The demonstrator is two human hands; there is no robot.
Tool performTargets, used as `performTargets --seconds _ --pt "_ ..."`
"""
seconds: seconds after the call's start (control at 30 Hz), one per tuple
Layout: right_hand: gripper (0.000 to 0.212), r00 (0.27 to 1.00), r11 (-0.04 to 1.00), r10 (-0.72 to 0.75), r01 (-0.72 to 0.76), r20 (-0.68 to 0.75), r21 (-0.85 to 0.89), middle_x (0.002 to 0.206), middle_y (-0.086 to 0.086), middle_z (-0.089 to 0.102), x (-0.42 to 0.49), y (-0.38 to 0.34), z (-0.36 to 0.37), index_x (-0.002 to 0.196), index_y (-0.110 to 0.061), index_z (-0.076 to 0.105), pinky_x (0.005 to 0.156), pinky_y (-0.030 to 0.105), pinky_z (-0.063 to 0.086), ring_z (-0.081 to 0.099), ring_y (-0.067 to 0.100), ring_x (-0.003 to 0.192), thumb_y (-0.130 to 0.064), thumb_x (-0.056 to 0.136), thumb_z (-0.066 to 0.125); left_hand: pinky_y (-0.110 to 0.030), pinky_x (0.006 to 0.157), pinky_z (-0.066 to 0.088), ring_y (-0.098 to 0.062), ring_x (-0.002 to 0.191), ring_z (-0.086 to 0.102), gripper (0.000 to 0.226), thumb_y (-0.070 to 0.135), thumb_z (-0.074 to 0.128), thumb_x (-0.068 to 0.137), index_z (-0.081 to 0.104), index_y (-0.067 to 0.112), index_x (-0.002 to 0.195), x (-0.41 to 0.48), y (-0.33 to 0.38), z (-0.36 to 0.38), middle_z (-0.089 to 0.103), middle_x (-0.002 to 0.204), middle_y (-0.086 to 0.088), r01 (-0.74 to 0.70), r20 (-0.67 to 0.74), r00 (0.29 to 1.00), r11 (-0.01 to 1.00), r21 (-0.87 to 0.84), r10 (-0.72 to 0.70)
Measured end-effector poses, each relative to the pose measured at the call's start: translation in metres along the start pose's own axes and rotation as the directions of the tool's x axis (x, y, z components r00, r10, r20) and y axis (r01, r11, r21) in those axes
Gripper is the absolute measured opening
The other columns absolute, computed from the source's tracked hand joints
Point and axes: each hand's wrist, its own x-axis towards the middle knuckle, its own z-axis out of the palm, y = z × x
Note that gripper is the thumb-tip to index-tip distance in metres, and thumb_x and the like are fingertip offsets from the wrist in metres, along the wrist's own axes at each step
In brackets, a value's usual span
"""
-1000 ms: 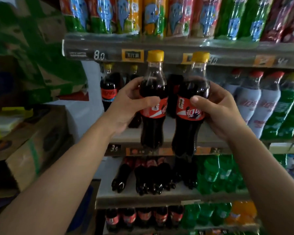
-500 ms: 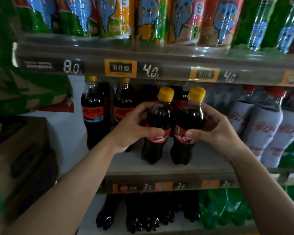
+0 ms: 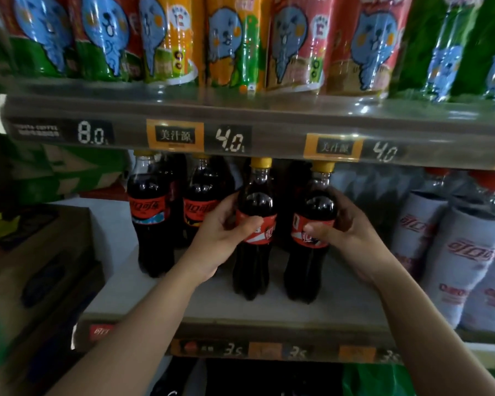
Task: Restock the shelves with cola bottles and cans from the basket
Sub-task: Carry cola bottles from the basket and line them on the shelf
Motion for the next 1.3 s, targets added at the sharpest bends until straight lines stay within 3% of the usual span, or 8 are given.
performTargets --seconds 0.17,0.3,0.5,0.6,0.73,0.83,1.07,1.3 --pt "0.076 0.993 0.99 0.11 -0.114 -0.042 -0.088 0.111 -0.013 0.067 -0.02 0.025 0.01 0.126 -0.031 0.047 0.079 0.014 0.051 0.064 0.001 0.104 -0.022 0.06 0.084 -0.015 0.088 0.046 0.002 0.11 0.06 0.06 0.034 0.075 0.07 0.046 0.029 0.122 -0.02 -0.017 0.005 0.065 0.116 0.01 0.081 -0.06 0.996 0.983 0.163 -0.072" --pt "0.084 0.968 0.951 0.23 -0.246 -0.101 -0.189 0.118 -0.011 0.062 -0.035 0.056 0.016 0.128 -0.033 0.047 0.094 0.034 0.05 0.059 0.007 0.108 -0.036 0.056 0.09 0.005 0.079 0.036 0.03 0.099 0.045 0.072 0.029 0.085 0.066 0.039 0.034 0.122 -0.028 -0.025 0.011 0.051 0.114 0.026 0.099 -0.079 0.994 0.93 0.355 -0.075" --pt "0.074 0.972 0.943 0.177 -0.213 -0.157 -0.256 0.109 -0.018 0.056 -0.029 0.057 0.014 0.125 -0.028 0.044 0.082 0.019 0.042 0.056 0.003 0.099 -0.023 0.066 0.087 -0.016 0.098 0.04 -0.001 0.122 0.051 0.064 0.022 0.079 0.077 0.042 0.03 0.129 -0.024 -0.037 0.008 0.057 0.124 0.017 0.198 -0.112 0.978 0.941 0.273 -0.174" --pt "0.075 0.97 0.939 0.163 -0.209 -0.181 -0.272 0.113 -0.011 0.059 -0.024 0.063 0.01 0.13 -0.024 0.046 0.085 0.024 0.043 0.057 0.01 0.106 -0.025 0.067 0.086 -0.007 0.088 0.036 0.008 0.116 0.047 0.062 0.025 0.076 0.079 0.041 0.035 0.13 -0.024 -0.034 0.011 0.051 0.119 0.026 0.185 -0.098 0.982 0.911 0.368 -0.16" --pt "0.071 0.972 0.937 0.163 -0.207 -0.171 -0.28 0.115 -0.007 0.06 -0.02 0.064 0.007 0.131 -0.021 0.047 0.084 0.025 0.044 0.057 0.012 0.106 -0.022 0.07 0.084 -0.026 0.102 0.04 -0.011 0.125 0.049 0.075 0.032 0.081 0.073 0.041 0.026 0.136 -0.022 -0.039 0.014 0.052 0.132 0.006 0.144 -0.091 0.99 0.818 0.557 -0.112" --pt "0.069 0.973 0.937 0.141 -0.191 -0.183 -0.293 0.113 -0.008 0.061 -0.018 0.065 0.007 0.13 -0.022 0.049 0.086 0.029 0.047 0.059 0.013 0.106 -0.024 0.071 0.084 -0.026 0.101 0.039 -0.015 0.127 0.049 0.076 0.026 0.08 0.076 0.038 0.019 0.139 -0.014 -0.037 0.016 0.054 0.135 0.001 0.137 -0.086 0.991 0.794 0.592 -0.107" --pt "0.069 0.972 0.938 0.118 -0.176 -0.203 -0.297 0.118 -0.002 0.065 -0.021 0.066 0.007 0.13 -0.021 0.051 0.093 0.04 0.051 0.061 0.017 0.11 -0.026 0.07 0.085 -0.027 0.099 0.04 -0.018 0.125 0.052 0.073 0.023 0.079 0.077 0.041 0.016 0.139 -0.014 -0.04 0.019 0.056 0.134 -0.001 0.192 -0.143 0.98 0.819 0.541 -0.136" --pt "0.068 0.971 0.94 0.158 -0.204 -0.181 -0.273 0.12 -0.004 0.064 -0.02 0.065 0.005 0.131 -0.023 0.05 0.097 0.038 0.049 0.06 0.016 0.113 -0.025 0.071 0.083 -0.025 0.097 0.038 -0.018 0.126 0.051 0.071 0.02 0.078 0.078 0.042 0.017 0.139 -0.017 -0.04 0.021 0.056 0.134 -0.001 0.228 -0.166 0.972 0.848 0.478 -0.167"
